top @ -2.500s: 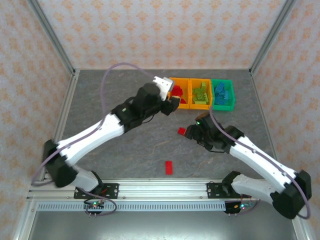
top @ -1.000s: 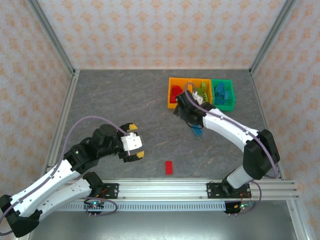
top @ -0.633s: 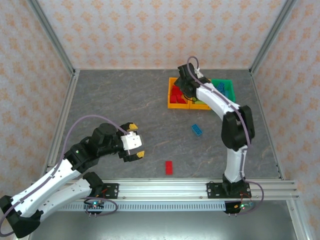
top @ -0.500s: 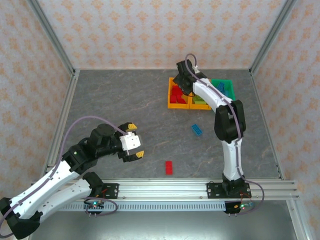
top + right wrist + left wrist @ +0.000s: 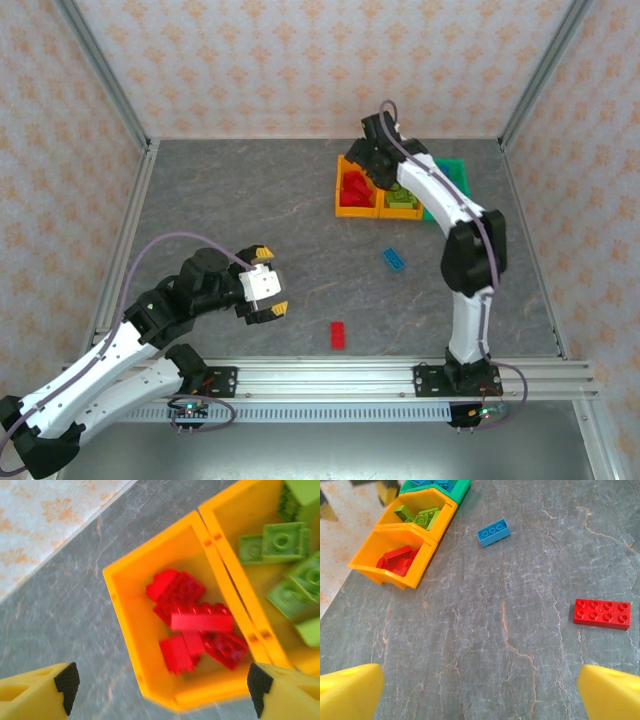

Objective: Sort the legos into containers by color

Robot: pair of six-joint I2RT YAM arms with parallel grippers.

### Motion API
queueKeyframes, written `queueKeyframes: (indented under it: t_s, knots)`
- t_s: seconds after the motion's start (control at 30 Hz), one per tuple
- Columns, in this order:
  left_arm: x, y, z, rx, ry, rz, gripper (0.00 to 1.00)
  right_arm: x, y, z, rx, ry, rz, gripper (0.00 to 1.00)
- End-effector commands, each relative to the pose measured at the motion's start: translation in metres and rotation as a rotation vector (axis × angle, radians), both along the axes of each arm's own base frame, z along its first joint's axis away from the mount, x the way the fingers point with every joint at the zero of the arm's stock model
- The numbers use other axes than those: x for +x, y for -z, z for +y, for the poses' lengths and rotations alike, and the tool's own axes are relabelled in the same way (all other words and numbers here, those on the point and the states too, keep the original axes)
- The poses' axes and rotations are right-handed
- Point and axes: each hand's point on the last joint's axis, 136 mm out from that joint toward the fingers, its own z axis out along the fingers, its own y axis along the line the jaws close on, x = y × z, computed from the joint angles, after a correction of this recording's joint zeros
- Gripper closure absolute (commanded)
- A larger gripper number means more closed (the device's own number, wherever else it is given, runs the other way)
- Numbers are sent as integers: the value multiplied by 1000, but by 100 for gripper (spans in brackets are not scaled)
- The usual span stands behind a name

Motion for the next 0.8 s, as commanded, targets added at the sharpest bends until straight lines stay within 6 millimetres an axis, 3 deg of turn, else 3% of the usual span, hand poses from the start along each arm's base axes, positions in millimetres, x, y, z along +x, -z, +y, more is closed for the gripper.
queueKeyframes:
  t_s: [0.0,0.17,0.37,0.47,0.57,0.63,0.77]
  knots:
    - [-1,0,1,-11,-4,8,0,-64,-51,7,-29,-169,-112,11]
    - [-1,3,1,0,0,15,0,-173,-21,13,-86,-340,-75,12]
    - [3,10,2,18,-16,27,0,-282,49,39,-100,-481,103,13]
    - [3,13,-1,22,-7,42,0,-316,77,52,-142,-546,188,12]
    - [3,16,-2,31,-1,58,0,-336,99,73,-167,-618,243,13]
    - [3,18,-2,36,-3,60,0,-346,116,86,-200,-665,276,14]
    - [3,18,1,42,-10,56,0,-356,150,89,-327,-676,341,20]
